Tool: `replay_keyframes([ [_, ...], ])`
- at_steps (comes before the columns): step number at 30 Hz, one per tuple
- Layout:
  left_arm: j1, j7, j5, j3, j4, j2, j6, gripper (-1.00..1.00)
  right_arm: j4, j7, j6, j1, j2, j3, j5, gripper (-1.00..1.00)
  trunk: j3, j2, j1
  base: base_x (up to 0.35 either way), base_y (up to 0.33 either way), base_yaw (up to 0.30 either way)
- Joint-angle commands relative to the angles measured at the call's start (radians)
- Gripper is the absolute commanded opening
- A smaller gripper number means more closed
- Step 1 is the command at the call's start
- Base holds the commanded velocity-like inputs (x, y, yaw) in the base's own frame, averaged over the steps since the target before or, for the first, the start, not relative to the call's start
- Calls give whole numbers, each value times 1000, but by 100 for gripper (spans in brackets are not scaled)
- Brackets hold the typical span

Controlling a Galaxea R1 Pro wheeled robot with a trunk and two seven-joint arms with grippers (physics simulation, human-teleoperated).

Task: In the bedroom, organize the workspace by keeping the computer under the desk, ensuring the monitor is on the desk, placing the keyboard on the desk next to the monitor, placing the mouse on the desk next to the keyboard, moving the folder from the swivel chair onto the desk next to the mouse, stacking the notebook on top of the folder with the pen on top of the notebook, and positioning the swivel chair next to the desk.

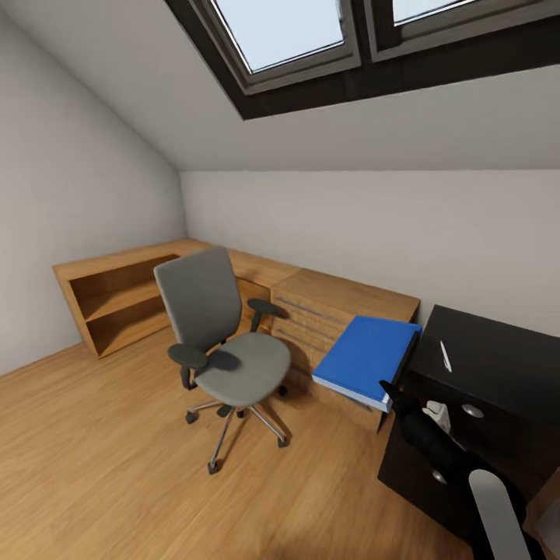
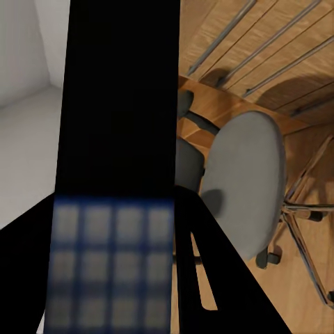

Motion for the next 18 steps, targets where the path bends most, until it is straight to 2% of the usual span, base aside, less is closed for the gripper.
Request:
replay_keyframes([
  [1,-1,5,8,-6,0,1,-4,100,0,1,7,-1,1,-3,-1,-100,2,7,-4,0,0,0],
  [13,-1,4,7,-8,2,-1,-4,100,0,0,7,-1,-3,-6,-1,-100,40,91,-50,0,0,0],
  [18,-1,4,7,-9,2,-1,-4,100,0,0,7,-1,-4,-18,-1,-100,55,126,-69,0,0,0],
])
